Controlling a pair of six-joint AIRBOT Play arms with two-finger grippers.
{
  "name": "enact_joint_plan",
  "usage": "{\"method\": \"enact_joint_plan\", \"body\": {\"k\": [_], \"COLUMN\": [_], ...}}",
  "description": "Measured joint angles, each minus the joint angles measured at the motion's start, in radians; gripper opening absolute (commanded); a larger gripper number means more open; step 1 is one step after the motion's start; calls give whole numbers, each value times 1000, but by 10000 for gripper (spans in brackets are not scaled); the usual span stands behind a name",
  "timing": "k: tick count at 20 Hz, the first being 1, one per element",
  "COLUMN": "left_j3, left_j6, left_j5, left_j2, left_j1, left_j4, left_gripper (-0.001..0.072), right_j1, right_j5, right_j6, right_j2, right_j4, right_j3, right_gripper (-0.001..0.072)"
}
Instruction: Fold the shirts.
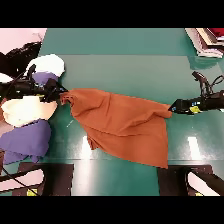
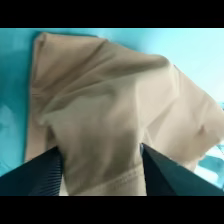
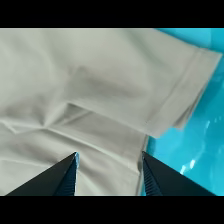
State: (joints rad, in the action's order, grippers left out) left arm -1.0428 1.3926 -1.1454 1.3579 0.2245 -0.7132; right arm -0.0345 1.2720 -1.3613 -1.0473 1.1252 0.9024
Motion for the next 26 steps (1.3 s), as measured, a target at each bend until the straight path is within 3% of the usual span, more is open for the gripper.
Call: {"method": "enact_joint_plan", "body": {"k": [1,2,3,5,6,14,17,19,20,21,26], "left_j3": [1,1,1,-4,-9,-31,-32,-32,-32,-32,-66], "left_j6": [-3,-6,-7,-10,-12,-37,-38,-39,-39,-40,-66], "left_j5": [5,15,30,48,54,64,65,68,69,69,59], "left_j2": [10,16,21,27,29,33,33,33,33,33,11], "left_j1": [-9,-14,-18,-22,-24,-29,-29,-29,-29,-29,-29], "left_j4": [8,15,23,33,38,46,48,48,48,48,44], "left_gripper": [229,81,29,30,29,29,29,29,29,29,27], "right_j1": [0,6,19,62,88,199,178,153,140,127,100], "right_j5": [11,23,31,42,45,-97,-129,-137,-141,-143,-159], "right_j6": [-7,-14,-21,-31,-34,4,13,17,18,19,26], "right_j2": [0,0,0,-1,-7,-237,-333,-380,-399,-414,-396], "right_j4": [21,40,61,80,79,-134,-192,-209,-215,-220,-226], "right_j3": [0,0,-3,-20,-34,-53,12,55,74,90,161], "right_gripper": [448,448,449,472,536,526,441,161,60,16,14]}}
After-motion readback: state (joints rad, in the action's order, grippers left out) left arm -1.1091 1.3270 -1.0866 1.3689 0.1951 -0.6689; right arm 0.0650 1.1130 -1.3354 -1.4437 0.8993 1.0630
